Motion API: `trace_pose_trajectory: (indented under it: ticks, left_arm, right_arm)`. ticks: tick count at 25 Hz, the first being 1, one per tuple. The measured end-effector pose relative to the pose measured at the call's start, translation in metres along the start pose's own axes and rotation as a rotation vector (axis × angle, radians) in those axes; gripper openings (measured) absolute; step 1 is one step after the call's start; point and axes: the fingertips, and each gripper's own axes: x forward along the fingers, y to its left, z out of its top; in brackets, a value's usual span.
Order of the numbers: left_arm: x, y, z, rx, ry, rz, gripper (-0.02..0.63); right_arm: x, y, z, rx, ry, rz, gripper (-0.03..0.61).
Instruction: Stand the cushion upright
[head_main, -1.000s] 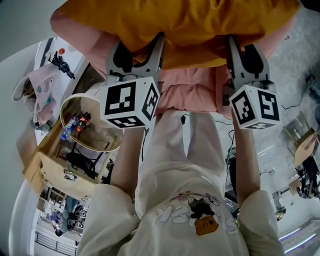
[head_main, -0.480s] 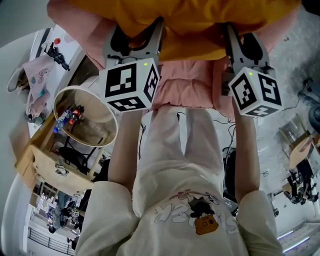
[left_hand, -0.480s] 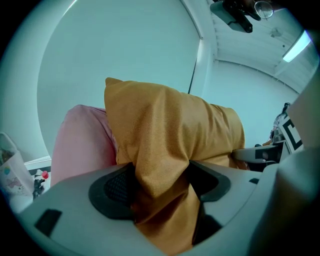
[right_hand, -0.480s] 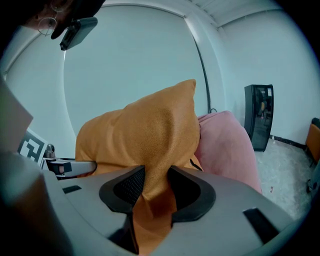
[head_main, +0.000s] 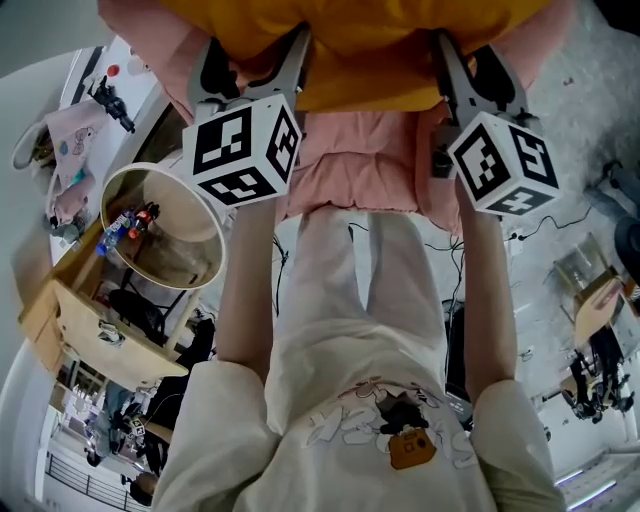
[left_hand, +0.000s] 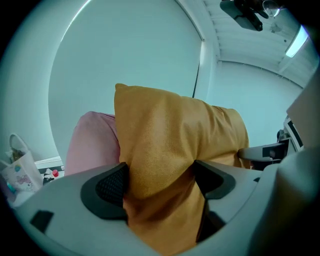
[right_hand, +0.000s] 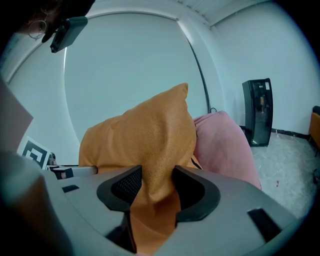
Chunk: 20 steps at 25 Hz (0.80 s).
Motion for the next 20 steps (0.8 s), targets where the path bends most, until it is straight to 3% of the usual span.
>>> trace_pose_trajectory:
  ticks: [10, 20]
  left_arm:
    - [-0.025, -0.007, 0.000, -0.016, 0.010, 0.077, 0.440]
    - [-0.053, -0.019, -0.001, -0.003, 0.024, 0.071, 0.440]
  right_arm:
    - [-0.021, -0.001, 0.004, -0.018, 0.025, 0.016, 0.249]
    - [-0.042, 0.009, 0.015, -0.031, 0.003, 0.019, 0.249]
